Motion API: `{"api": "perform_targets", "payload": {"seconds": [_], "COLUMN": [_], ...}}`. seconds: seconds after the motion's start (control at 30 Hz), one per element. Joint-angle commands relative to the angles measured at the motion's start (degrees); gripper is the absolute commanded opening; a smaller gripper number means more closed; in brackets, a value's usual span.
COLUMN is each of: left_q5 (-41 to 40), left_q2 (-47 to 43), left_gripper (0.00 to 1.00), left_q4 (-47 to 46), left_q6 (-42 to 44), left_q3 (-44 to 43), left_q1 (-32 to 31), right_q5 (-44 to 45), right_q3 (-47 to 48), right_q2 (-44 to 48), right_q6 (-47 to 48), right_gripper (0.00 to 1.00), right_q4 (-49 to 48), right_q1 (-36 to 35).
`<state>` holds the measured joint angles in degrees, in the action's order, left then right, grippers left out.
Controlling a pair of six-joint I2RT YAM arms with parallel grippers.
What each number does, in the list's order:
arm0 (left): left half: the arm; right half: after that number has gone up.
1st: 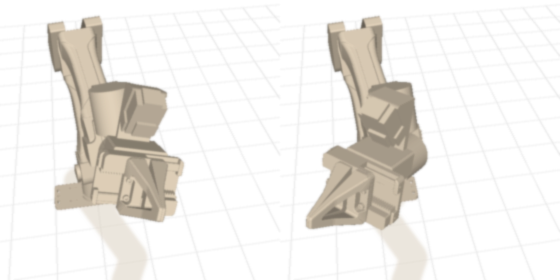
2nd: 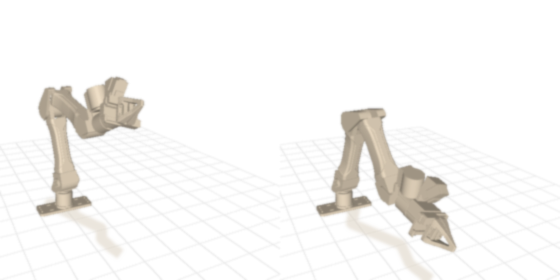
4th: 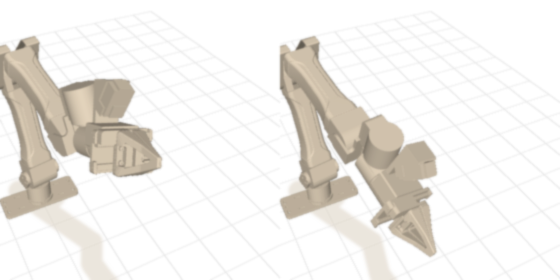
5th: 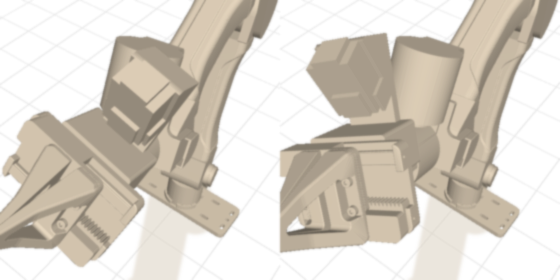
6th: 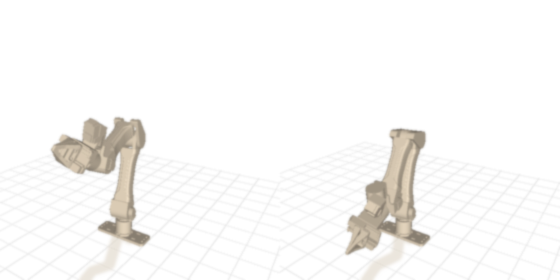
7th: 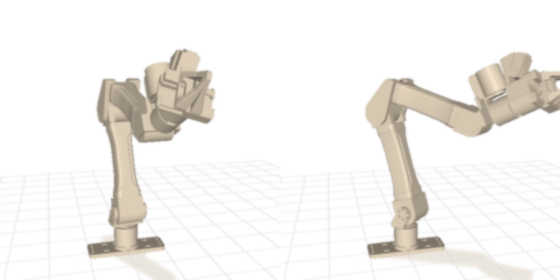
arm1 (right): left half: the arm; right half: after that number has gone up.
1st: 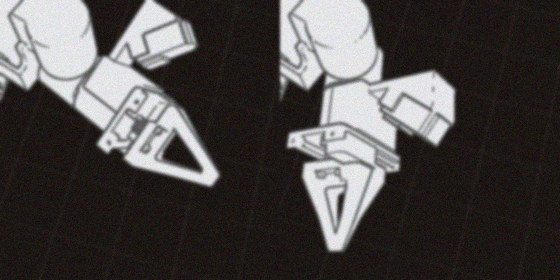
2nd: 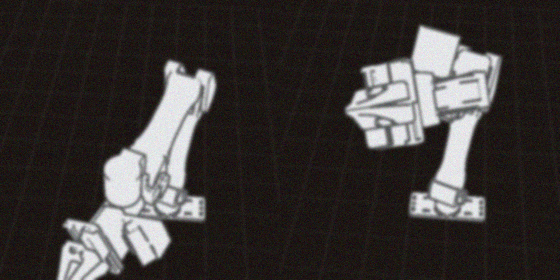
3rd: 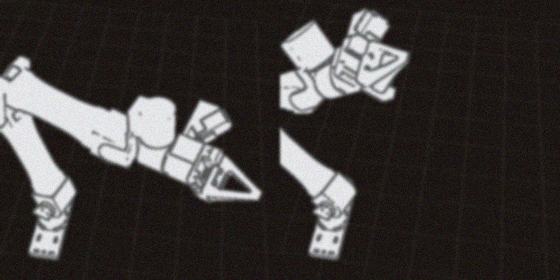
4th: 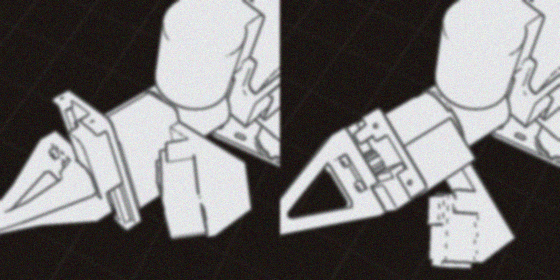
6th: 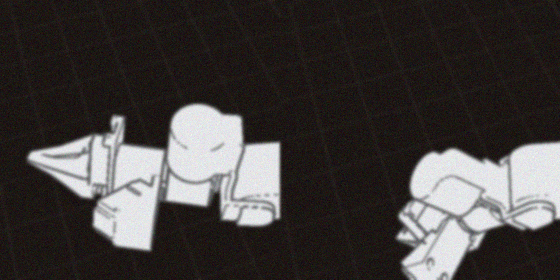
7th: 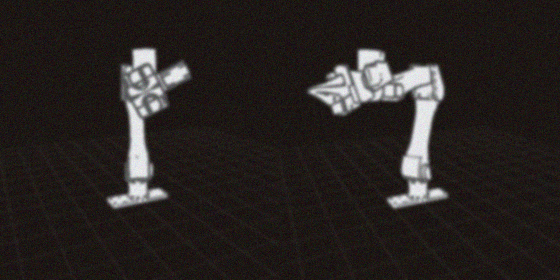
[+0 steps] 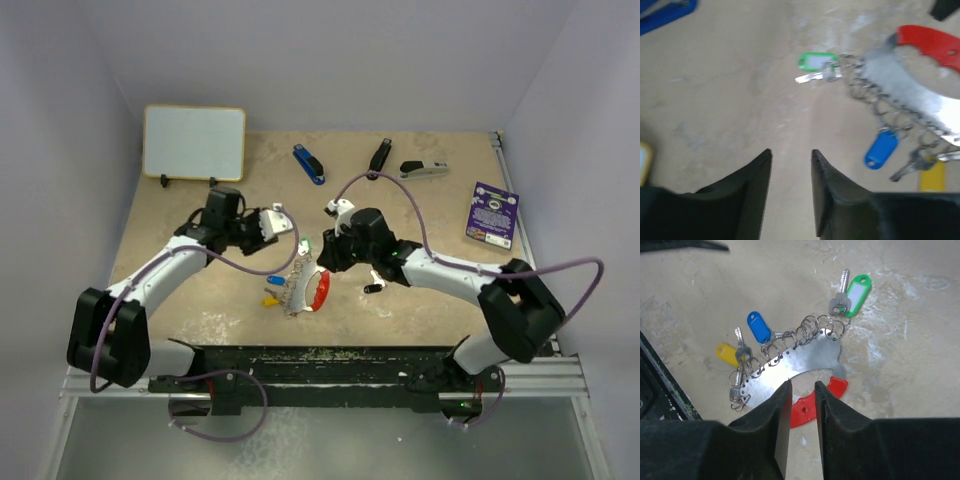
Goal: Put the keys on the keyring
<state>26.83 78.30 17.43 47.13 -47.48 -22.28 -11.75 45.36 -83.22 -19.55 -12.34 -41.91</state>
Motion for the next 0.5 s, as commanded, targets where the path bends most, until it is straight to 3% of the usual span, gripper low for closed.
{"api": "perform_targets", "payload": {"seconds": [0.0, 0.03, 0.07, 0.23, 0.47], "left_q5": [-0.07, 0.41, 0.43, -0.92, -1.17], "left_q2": [-4.92, -5.8, -6.82, -12.67, -15.8], "left_gripper": [0.7, 0.95, 0.98, 0.98, 0.98], "left_q4": [2.84, 3.87, 4.5, 7.27, 8.57], "left_q6": [-6.39, -6.68, -7.04, -7.95, -9.88], "left_q3": [-4.69, -4.69, -4.53, -2.66, -1.79], "left_q1": [7.64, 9.21, 10.36, 12.73, 13.14], "right_q5": [-5.63, -5.61, -5.51, -4.42, -1.97], "right_q3": [7.28, 8.64, 10.23, 17.42, 21.91], "right_q2": [-4.48, -5.68, -6.77, -12.78, -19.01], "right_q6": [2.57, 3.06, 3.57, 5.64, 5.72], "right_gripper": [0.33, 0.34, 0.33, 0.12, 0.07], "right_q4": [-1.24, -0.69, 0.1, 3.79, 6.52], "right_q1": [-0.54, -0.73, -0.96, -2.43, -3.26]}}
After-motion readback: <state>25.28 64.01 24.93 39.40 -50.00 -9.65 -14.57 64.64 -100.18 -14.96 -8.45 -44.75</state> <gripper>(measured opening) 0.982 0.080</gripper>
